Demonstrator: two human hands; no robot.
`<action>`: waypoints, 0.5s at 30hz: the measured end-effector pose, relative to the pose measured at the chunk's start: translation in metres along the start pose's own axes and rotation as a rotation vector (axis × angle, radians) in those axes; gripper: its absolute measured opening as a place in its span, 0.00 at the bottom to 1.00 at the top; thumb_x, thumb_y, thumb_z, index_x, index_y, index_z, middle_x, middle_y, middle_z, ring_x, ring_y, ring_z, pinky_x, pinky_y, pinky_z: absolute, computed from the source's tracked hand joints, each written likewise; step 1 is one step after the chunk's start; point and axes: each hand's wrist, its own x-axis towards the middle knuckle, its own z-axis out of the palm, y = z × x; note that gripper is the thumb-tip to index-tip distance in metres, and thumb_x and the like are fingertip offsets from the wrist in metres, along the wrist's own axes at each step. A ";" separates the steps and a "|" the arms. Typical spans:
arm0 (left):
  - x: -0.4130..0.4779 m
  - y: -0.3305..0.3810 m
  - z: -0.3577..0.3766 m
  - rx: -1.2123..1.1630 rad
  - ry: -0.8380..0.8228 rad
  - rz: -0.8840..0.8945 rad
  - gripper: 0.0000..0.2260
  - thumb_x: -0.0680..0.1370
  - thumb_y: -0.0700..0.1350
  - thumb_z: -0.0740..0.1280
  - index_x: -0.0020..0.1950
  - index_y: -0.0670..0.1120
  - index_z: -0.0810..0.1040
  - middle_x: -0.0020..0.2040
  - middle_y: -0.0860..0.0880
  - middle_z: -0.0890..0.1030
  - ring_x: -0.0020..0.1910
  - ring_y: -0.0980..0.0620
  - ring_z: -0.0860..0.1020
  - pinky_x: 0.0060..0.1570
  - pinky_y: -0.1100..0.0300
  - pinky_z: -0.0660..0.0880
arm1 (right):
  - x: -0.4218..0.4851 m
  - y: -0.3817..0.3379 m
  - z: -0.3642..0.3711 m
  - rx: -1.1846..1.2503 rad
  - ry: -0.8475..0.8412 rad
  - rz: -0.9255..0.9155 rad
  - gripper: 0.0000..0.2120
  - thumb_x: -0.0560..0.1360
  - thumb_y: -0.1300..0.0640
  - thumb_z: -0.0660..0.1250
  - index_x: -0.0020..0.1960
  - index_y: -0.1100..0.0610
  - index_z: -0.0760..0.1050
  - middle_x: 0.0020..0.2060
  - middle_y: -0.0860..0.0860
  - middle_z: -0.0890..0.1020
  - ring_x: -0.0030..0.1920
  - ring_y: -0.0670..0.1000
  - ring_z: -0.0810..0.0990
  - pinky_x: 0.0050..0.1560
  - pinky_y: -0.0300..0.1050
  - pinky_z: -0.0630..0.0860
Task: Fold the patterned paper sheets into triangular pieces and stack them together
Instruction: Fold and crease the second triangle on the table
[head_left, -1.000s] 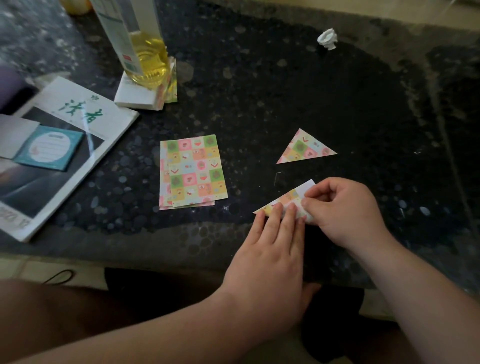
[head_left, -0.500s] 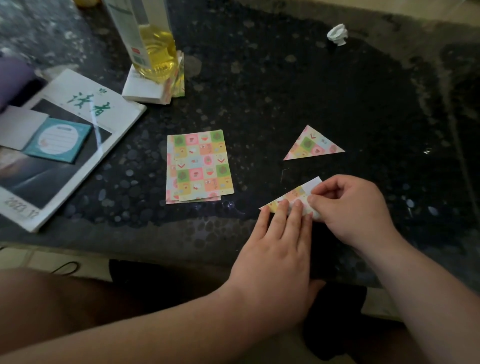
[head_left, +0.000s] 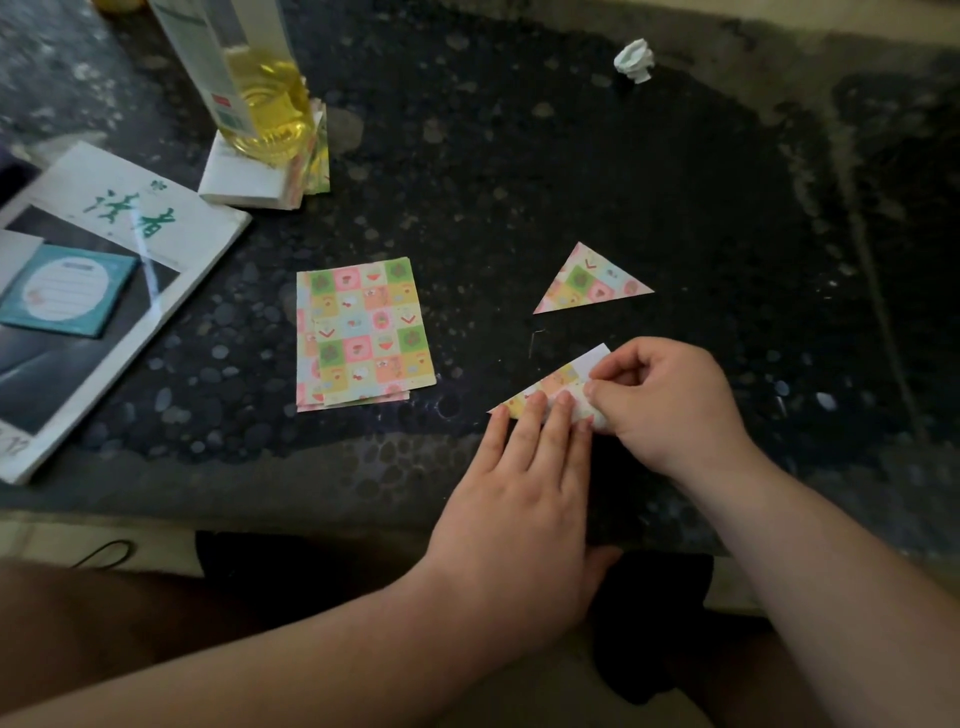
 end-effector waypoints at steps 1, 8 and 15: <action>0.000 0.000 0.000 0.003 -0.002 -0.003 0.38 0.84 0.66 0.46 0.76 0.41 0.29 0.80 0.39 0.32 0.80 0.39 0.30 0.78 0.39 0.36 | 0.000 0.000 0.000 0.006 -0.001 0.004 0.07 0.72 0.61 0.75 0.40 0.50 0.81 0.33 0.46 0.83 0.35 0.46 0.83 0.41 0.47 0.83; 0.000 0.000 0.004 -0.001 0.053 -0.008 0.39 0.83 0.66 0.47 0.77 0.41 0.31 0.81 0.38 0.35 0.81 0.38 0.33 0.78 0.39 0.38 | -0.001 -0.001 -0.001 -0.016 -0.005 -0.007 0.07 0.72 0.61 0.75 0.40 0.50 0.81 0.32 0.46 0.83 0.33 0.45 0.83 0.40 0.46 0.83; 0.000 0.000 0.007 0.023 0.081 -0.024 0.39 0.83 0.66 0.47 0.77 0.39 0.32 0.82 0.39 0.37 0.81 0.39 0.35 0.79 0.41 0.38 | -0.002 -0.004 -0.002 -0.039 -0.013 0.000 0.07 0.73 0.61 0.74 0.40 0.50 0.80 0.35 0.45 0.83 0.37 0.46 0.83 0.41 0.45 0.82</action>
